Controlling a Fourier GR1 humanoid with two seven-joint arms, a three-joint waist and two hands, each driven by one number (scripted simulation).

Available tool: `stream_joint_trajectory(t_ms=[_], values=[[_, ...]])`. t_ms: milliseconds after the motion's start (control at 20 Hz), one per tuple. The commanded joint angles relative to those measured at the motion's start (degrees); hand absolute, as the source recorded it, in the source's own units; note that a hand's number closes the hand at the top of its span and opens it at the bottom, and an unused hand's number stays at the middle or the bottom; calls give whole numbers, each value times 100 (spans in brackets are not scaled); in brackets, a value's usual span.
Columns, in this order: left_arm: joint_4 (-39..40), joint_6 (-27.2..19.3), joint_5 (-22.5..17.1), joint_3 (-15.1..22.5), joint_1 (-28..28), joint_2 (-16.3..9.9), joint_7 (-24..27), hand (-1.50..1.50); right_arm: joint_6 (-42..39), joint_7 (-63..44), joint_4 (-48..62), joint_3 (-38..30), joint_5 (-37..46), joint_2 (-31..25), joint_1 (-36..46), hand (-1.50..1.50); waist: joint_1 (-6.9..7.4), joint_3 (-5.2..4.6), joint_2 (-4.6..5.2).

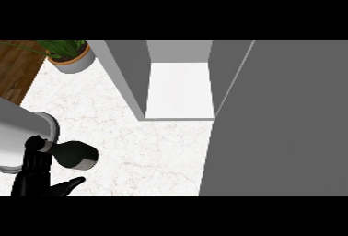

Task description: Pick up the wine, place it into the cabinet and close the cabinet

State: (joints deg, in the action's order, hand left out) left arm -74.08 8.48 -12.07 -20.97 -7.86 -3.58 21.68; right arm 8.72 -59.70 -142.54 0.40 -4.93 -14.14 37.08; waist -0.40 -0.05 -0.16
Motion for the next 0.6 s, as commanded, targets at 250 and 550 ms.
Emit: stream_joint_trajectory(t_ms=[250,550], values=[[1448,365,-204,-155,429,-14,762,-150,-12,-356,-417,-345,-688,-84,-96,-150,14,2,6],[2464,682,-125,-290,916,-468,1362,-150,124,-517,-640,-116,-573,14,-207,-150,-15,0,5]])
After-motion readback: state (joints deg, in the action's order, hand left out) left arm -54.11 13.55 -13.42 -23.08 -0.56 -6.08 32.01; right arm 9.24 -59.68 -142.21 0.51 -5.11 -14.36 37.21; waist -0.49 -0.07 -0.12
